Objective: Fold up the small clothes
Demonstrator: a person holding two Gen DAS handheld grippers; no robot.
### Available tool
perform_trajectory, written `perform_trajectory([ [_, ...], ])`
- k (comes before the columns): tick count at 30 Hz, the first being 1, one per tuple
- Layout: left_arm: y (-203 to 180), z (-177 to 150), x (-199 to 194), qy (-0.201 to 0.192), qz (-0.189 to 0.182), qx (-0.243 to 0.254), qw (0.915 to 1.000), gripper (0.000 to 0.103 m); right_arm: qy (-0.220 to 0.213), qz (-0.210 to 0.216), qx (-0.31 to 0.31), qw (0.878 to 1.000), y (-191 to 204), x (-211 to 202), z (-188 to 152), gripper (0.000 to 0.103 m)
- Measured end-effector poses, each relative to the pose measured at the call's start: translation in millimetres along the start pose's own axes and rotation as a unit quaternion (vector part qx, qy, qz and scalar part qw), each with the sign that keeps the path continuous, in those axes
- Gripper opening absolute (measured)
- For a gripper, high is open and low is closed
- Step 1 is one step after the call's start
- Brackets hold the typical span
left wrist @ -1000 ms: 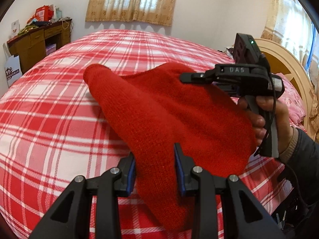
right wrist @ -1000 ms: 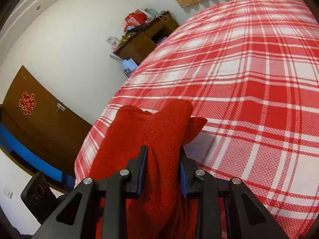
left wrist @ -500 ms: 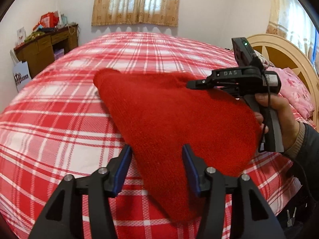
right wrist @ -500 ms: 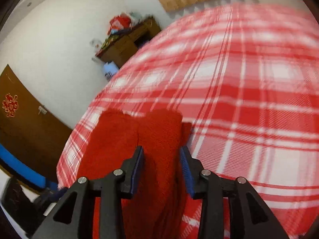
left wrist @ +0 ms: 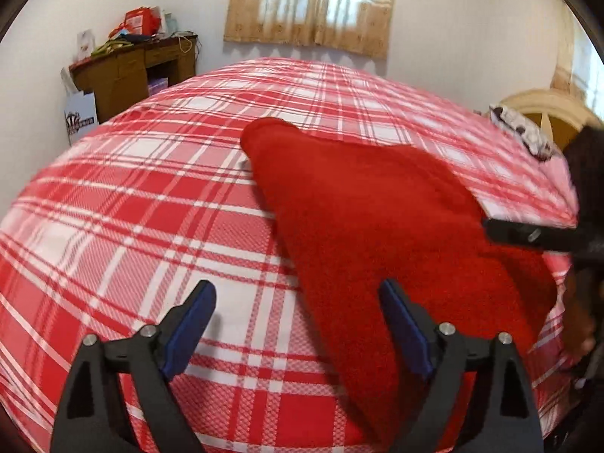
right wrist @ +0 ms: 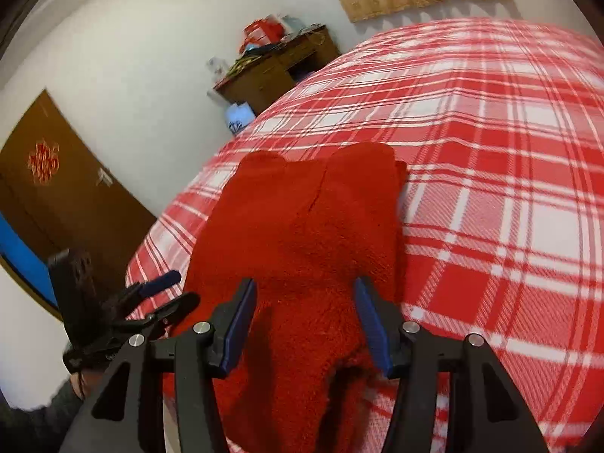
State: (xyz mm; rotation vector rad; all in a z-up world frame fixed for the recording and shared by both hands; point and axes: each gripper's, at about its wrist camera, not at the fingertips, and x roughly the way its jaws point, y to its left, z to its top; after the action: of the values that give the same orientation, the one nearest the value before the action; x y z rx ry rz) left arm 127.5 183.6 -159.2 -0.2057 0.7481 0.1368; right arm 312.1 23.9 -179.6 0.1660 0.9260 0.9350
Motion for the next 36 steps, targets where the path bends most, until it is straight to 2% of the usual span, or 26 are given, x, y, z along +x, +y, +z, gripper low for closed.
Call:
perform_trajectory([
  [2, -2.5, -0.9, -3.8, 0.001, 0.001, -0.001, 1.0000, 0.092, -0.009, -0.024, 0.003, 1.000, 6.1, -10.9, -2.1, 0.056],
  [6, -8.4, -1.1, -30.3, -0.007, -0.001, 0.005, 1.0000, 0.093, -0.064, -0.093, -0.025, 0.993, 40.9, -47.4, -11.3, 0.057],
  [8, -9.0, -1.1, -42.6, -0.020, -0.001, 0.010, 0.9998, 0.097, -0.096, -0.137, -0.044, 0.985, 62.3, -65.8, -16.7, 0.064],
  [10, -12.7, 2.4, -57.6, -0.040, 0.001, 0.013, 0.9991, 0.101, -0.117, -0.153, -0.064, 0.979, 78.5, -80.5, -21.1, 0.068],
  [14, -18.8, 10.3, -78.7, -0.068, -0.001, 0.020, 0.9975, 0.101, -0.136, -0.164, -0.094, 0.973, 103.6, -96.9, -31.4, 0.069],
  [19, -22.5, 15.2, -94.7, -0.095, -0.013, 0.021, 0.9951, 0.102, -0.145, -0.163, -0.101, 0.971, 116.7, -113.8, -40.1, 0.069],
  [36, -22.6, 14.6, -97.3, -0.102, -0.018, 0.025, 0.9943, 0.102, -0.147, -0.164, -0.109, 0.969, 127.0, -117.5, -45.9, 0.069],
])
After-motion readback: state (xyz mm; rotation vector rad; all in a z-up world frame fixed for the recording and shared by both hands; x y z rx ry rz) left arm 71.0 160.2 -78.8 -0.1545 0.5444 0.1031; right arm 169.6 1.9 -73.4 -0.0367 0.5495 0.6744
